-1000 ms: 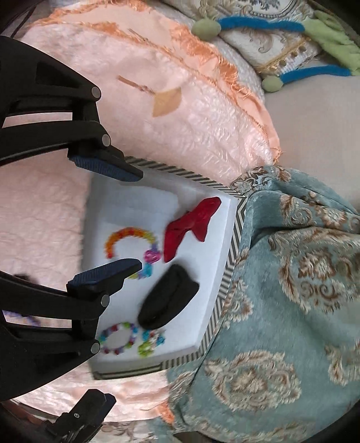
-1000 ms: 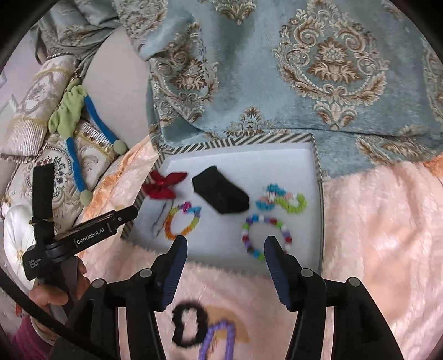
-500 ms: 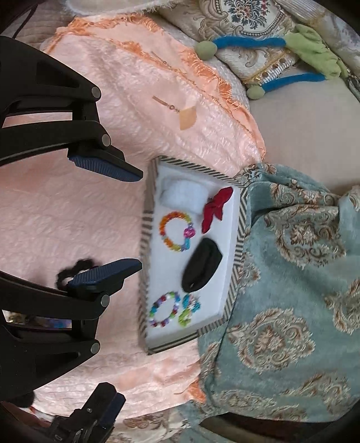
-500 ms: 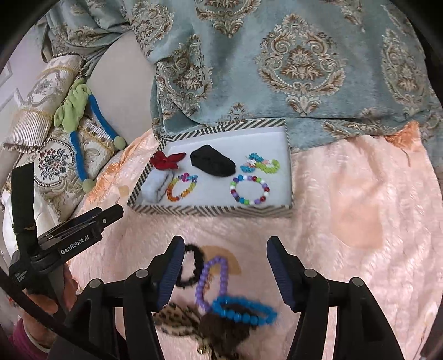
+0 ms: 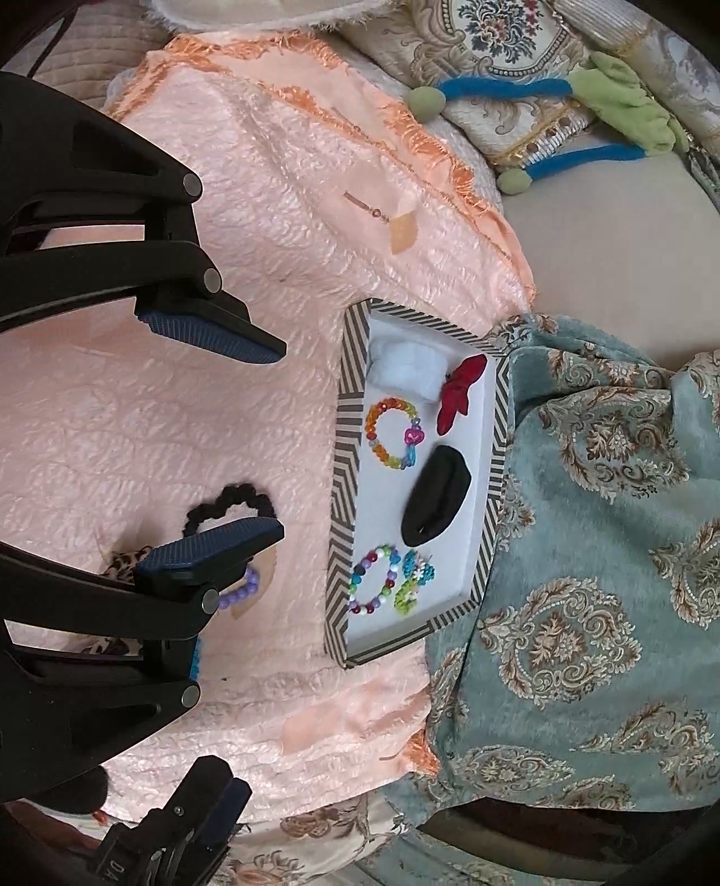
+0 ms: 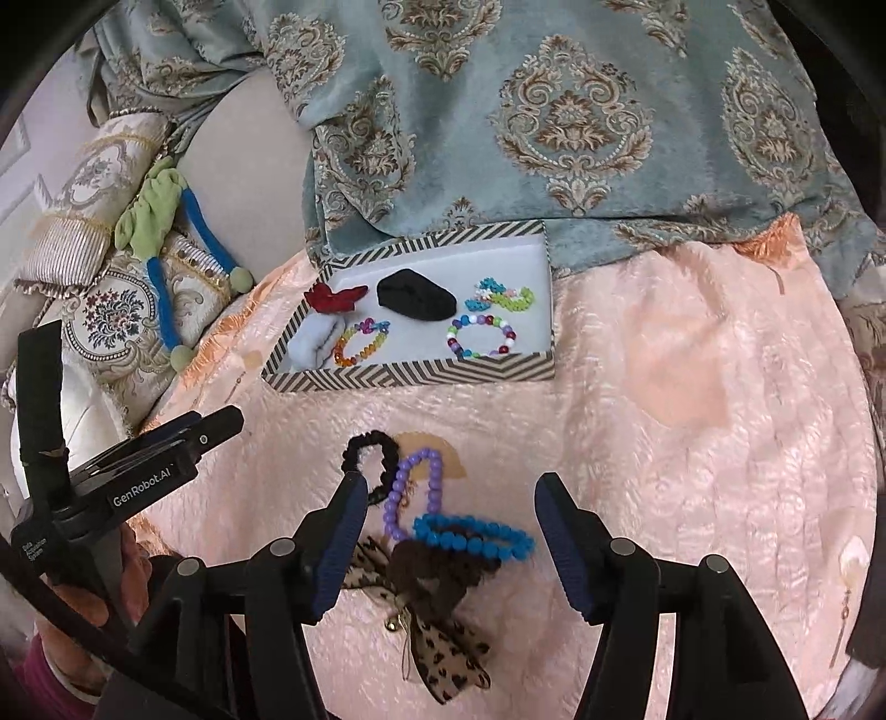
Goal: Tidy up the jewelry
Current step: 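Withdraw both open grippers from the tray to the scrunchies, then grasp the black scrunchie with the left gripper while the right grasps the leopard-bow scrunchie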
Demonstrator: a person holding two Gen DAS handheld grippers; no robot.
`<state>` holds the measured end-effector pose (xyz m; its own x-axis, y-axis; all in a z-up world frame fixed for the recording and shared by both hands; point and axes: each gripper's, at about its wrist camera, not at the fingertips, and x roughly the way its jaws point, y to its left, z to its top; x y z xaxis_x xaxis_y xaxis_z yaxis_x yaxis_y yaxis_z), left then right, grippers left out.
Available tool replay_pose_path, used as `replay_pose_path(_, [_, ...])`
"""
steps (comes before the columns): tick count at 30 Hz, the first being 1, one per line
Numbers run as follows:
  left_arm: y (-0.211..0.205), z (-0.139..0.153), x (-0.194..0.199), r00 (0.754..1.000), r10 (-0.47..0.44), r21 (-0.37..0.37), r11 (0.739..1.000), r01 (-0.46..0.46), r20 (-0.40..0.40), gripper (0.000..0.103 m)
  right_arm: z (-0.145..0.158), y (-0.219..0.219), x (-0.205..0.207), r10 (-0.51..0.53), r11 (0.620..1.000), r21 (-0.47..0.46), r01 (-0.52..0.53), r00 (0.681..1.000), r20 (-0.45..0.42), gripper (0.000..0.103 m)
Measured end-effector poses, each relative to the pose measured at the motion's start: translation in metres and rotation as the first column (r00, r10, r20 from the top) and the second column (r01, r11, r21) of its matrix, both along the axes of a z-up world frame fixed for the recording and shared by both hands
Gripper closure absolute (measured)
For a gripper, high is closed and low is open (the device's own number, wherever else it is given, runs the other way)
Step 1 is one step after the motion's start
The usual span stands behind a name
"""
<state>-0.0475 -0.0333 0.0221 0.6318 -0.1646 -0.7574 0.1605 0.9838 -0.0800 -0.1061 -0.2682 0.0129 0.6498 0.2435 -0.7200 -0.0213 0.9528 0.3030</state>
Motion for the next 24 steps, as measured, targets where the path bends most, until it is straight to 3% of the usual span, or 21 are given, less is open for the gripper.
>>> replay_pose_path(7, [-0.003, -0.003, -0.007, 1.000, -0.020, 0.007, 1.000, 0.020, -0.014, 0.045, 0.001, 0.000, -0.010, 0.011, 1.000, -0.008, -0.011, 1.000, 0.004, 0.042])
replay_pose_path(17, [0.009, -0.016, 0.001, 0.994, -0.022, -0.089, 0.996, 0.013, -0.108, 0.045, -0.016, -0.006, -0.013, 0.025, 1.000, -0.011, -0.025, 0.999, -0.034, 0.043])
replay_pose_path(21, [0.011, -0.025, 0.004, 0.991, -0.017, -0.094, 0.996, 0.004, -0.134, 0.045, -0.023, -0.008, -0.014, 0.030, 1.000, -0.008, -0.030, 0.999, -0.039, 0.043])
replay_pose_path(24, [0.012, -0.036, 0.009, 0.985, -0.012, -0.099, 0.995, -0.006, -0.172, 0.045, -0.034, -0.005, -0.014, 0.058, 0.998, -0.017, -0.059, 0.996, -0.066, 0.056])
